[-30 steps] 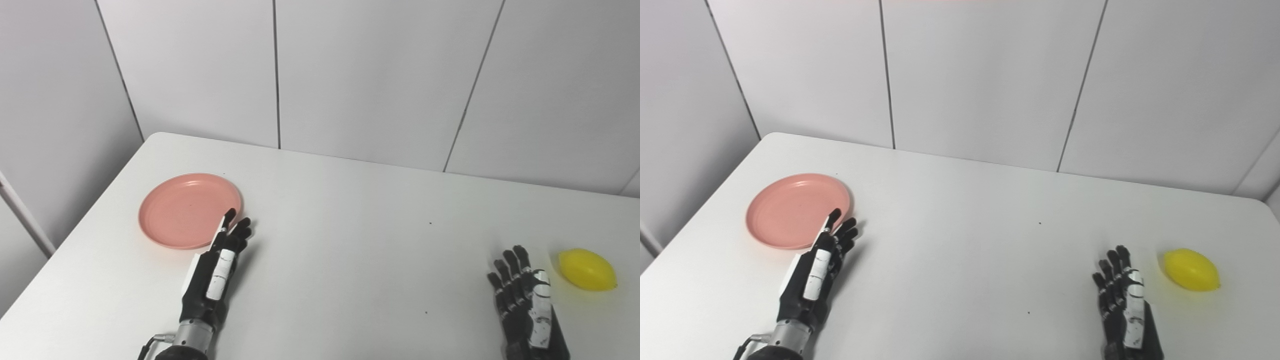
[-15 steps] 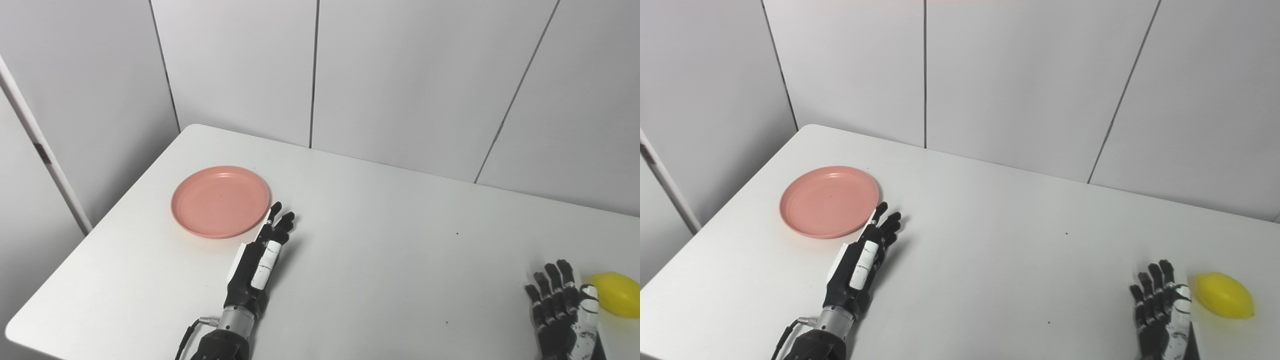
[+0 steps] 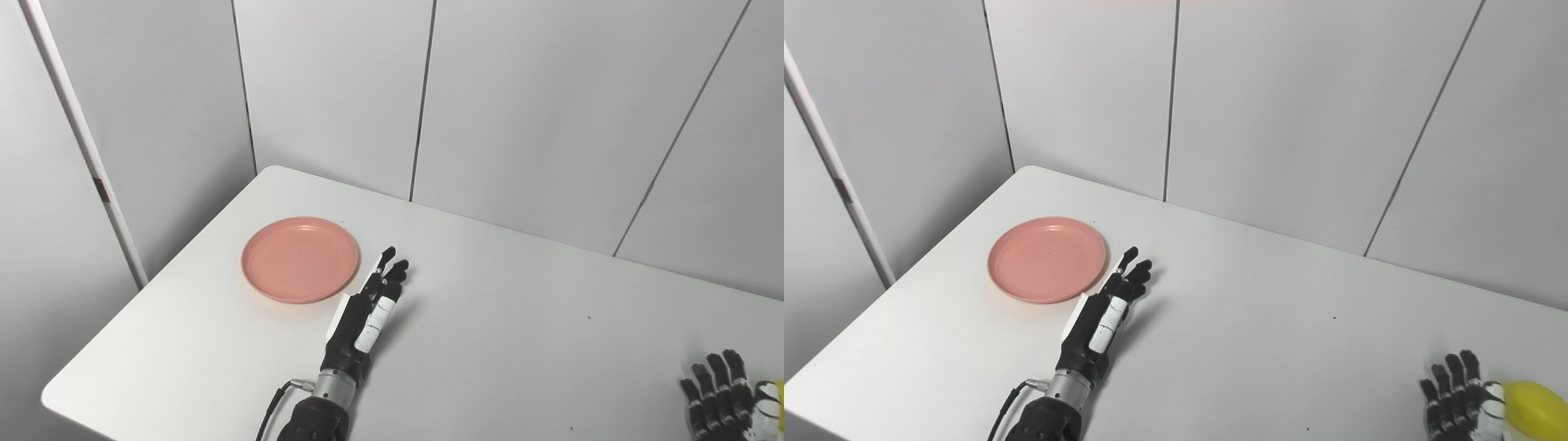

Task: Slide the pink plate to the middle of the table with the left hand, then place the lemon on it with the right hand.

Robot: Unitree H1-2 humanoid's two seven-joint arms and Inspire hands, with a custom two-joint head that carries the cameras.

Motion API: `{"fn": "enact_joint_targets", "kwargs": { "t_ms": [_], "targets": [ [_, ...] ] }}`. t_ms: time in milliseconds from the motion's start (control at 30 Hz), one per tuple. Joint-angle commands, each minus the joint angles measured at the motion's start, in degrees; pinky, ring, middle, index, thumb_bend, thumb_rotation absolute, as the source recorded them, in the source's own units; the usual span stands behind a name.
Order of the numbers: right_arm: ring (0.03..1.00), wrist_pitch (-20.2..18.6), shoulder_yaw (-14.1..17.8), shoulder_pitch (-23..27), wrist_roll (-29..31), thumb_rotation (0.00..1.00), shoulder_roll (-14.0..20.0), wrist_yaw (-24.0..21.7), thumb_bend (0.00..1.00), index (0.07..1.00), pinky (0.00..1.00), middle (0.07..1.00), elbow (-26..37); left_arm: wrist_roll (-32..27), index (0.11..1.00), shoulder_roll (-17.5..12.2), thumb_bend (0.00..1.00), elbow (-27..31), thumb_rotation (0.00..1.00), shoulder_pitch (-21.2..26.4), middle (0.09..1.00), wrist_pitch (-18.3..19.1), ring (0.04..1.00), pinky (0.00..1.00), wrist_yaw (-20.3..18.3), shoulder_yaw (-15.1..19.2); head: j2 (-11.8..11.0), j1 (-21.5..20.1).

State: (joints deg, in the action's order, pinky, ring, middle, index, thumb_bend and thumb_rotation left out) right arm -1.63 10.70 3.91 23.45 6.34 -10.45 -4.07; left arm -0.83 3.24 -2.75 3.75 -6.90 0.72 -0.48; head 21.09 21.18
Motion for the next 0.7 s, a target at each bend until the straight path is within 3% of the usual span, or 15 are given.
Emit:
{"fn": "enact_joint_targets", "kwargs": {
  "t_ms": [0,167,400,667],
  "targets": [
    [1.000,0.7,0.6,-3.3,-0.2,1.00,-0.2,-0.1,0.72,1.000,1.00,1.000,-4.4,0.2,0.944,0.7,0.84,-5.6,0.87,-3.9,0.916,-1.3,0.927,0.93,0.4,-0.1,0.2,0.0],
    [1.000,0.4,0.4,-4.1,-0.1,1.00,-0.6,-0.1,0.71,1.000,1.00,1.000,-3.0,-0.1,0.945,0.6,0.85,-4.2,0.87,-4.8,0.916,-0.9,0.927,0.94,0.3,-0.2,0.8,-0.1],
    [1.000,-0.3,-0.4,-5.2,-0.7,0.97,-0.7,0.1,0.81,1.000,1.00,1.000,-0.9,-2.1,0.953,0.3,0.86,-1.9,0.88,-6.1,0.924,0.2,0.940,0.97,-0.8,0.1,1.4,0.3],
    [1.000,-0.4,-0.6,-5.2,-0.4,0.92,-0.4,-0.4,0.89,0.992,1.00,1.000,-1.0,-5.8,0.958,0.4,0.92,7.2,0.89,-7.1,0.921,6.8,0.933,0.96,-1.0,0.0,0.8,0.7]
  ]
}}
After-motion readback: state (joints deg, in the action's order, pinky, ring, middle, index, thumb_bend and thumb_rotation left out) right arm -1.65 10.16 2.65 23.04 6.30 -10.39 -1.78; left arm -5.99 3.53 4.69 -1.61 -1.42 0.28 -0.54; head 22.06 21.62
